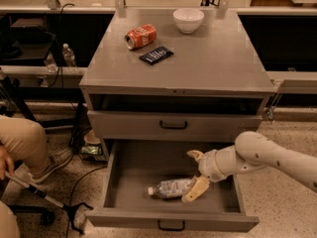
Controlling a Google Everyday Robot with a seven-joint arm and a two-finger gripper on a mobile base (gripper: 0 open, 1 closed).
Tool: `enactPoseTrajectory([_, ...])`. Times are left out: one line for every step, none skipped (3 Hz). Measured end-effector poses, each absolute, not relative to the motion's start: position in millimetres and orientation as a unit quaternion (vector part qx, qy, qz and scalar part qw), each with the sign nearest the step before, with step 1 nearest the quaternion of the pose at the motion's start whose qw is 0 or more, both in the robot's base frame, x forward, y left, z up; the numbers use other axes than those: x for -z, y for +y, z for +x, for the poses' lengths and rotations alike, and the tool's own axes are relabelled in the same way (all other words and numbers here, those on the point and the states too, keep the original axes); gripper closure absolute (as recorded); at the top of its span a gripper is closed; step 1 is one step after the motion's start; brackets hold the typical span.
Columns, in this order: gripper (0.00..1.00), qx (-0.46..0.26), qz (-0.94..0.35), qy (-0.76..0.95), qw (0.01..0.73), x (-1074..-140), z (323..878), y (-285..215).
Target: Pick blue plastic bottle from middle drawer and place on counter
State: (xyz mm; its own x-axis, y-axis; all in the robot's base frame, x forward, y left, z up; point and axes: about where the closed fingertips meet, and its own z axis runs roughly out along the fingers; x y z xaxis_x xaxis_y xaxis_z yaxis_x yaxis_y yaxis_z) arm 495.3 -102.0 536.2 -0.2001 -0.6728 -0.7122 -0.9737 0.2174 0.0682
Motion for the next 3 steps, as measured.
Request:
enactPoseTrajectory([0.00,-0.308,-0.566,0.704,0.297,-498.9,503.4,-88.6])
enactPoseTrajectory([0.00,-0.307,-0.567,0.704,0.297,-499.5,503.4,-88.5])
enactPoseTrajectory([0.00,-0.290,-0.582,0.698,0.299,-484.2,512.8,-87.7])
